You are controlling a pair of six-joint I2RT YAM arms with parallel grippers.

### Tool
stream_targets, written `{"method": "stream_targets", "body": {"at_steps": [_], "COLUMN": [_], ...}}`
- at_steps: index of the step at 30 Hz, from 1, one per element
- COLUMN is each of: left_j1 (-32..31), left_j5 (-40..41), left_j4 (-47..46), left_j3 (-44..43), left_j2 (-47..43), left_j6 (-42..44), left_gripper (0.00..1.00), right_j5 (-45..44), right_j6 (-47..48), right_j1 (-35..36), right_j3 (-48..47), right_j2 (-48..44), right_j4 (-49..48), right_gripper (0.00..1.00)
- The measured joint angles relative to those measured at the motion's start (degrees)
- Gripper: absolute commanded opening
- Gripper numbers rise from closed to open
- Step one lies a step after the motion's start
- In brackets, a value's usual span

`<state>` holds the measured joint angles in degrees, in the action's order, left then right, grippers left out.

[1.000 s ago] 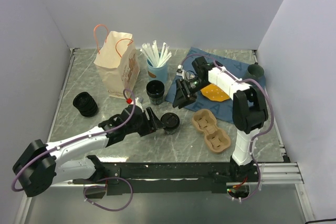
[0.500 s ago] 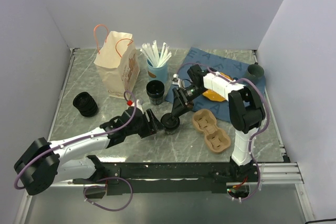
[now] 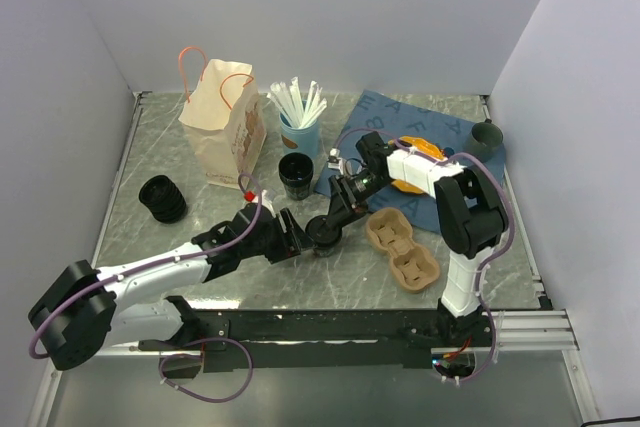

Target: Pack the takeout coffee

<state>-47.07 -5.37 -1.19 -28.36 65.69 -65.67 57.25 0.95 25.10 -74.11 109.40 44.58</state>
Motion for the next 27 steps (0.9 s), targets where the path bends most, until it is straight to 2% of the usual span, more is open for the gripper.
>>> {"method": "stream_targets", "body": {"at_steps": [4, 12, 16, 27], "left_j1": [0.0, 0.0, 0.0, -0.1], "left_j5": [-0.8, -1.9, -2.2, -2.1], "left_j4": [-0.8, -4.9, -6.7, -8.0], "left_j3": [0.0, 1.2, 2.1, 3.1], "left_j2": [0.2, 0.9, 1.0, 1.2], "left_j6": [-0.2, -2.3, -4.0, -8.4], "left_gripper": [0.56, 0.44, 0.41, 0.27], "right_j5": [0.1, 0.7, 1.2, 1.9], "right_j6": [-3.2, -7.8, -9.1, -10.3], "right_j1": [-0.1, -0.5, -0.7, -1.0], "right_j3": [3.3, 7.3, 8.2, 8.9], "right_j2": [-2.0, -4.0, -4.3, -4.3], "right_j4": [-4.4, -10.4, -12.0, -13.0], "right_gripper": [0.48, 0.47, 0.47, 0.46]}}
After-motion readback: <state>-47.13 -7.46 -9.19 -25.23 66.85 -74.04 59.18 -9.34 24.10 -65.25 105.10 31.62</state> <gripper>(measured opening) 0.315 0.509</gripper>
